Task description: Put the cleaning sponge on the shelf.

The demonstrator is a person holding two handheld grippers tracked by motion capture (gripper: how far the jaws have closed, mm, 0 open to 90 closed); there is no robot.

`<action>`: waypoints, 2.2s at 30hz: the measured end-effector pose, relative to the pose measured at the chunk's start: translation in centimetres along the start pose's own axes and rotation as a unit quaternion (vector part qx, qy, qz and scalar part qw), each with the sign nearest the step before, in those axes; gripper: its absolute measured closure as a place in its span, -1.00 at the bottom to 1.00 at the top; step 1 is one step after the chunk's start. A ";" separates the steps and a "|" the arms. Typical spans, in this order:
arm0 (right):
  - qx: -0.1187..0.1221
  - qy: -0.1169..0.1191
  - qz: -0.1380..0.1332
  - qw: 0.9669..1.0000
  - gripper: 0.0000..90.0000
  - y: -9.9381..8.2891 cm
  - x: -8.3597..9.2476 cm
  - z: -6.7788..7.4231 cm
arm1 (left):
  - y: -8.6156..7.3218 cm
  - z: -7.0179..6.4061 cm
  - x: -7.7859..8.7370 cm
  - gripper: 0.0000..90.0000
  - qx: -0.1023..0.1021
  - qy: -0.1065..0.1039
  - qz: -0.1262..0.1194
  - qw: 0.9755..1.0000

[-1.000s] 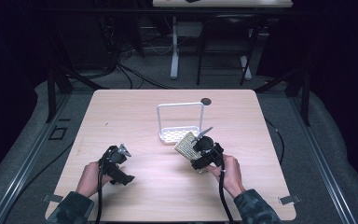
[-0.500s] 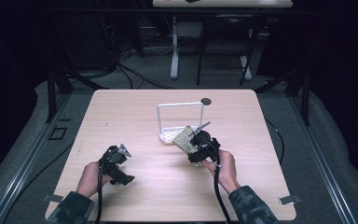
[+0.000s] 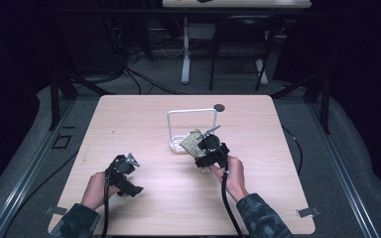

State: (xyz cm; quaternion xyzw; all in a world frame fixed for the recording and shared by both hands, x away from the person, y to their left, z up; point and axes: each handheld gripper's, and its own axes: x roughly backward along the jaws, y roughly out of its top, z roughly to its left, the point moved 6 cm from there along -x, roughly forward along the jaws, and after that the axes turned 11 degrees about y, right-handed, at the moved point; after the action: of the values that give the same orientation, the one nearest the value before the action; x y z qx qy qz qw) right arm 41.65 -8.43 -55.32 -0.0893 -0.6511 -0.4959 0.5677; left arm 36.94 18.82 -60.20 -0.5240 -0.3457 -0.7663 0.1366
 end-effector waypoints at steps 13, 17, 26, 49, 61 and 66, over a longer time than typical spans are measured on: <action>-0.003 -0.016 -0.008 1.000 -0.22 1.1 -0.5 -0.2 | 0.0 0.0 0.0 -0.79 0.000 0.000 -0.001 1.000; -0.004 -0.023 -0.008 1.000 -0.21 1.4 -0.5 -0.3 | 0.0 0.0 0.0 -0.79 0.003 -0.001 -0.002 1.000; -0.008 -0.041 -0.010 0.999 -0.21 1.8 -0.9 -1.0 | 0.0 0.0 0.0 -0.79 0.001 0.000 -0.001 1.000; -0.018 -0.067 -0.025 0.997 -0.24 4.3 -4.2 -2.0 | 0.0 0.0 0.0 -0.79 0.000 -0.002 -0.002 1.000; -0.024 -0.084 -0.018 0.996 -0.28 4.8 -6.4 -2.4 | 0.0 -0.1 0.1 -0.79 -0.001 -0.001 -0.001 1.000; -0.020 -0.093 -0.013 0.995 -0.31 5.0 -7.1 -2.5 | 0.0 -0.1 0.1 -0.79 -0.003 -0.001 -0.002 1.000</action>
State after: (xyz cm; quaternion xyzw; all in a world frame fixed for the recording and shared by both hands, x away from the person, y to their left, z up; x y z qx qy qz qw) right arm 49.12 -4.65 -58.86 -0.1378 -0.6925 -0.5056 0.4958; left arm 36.80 18.75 -60.16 -0.5245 -0.3447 -0.7671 0.1326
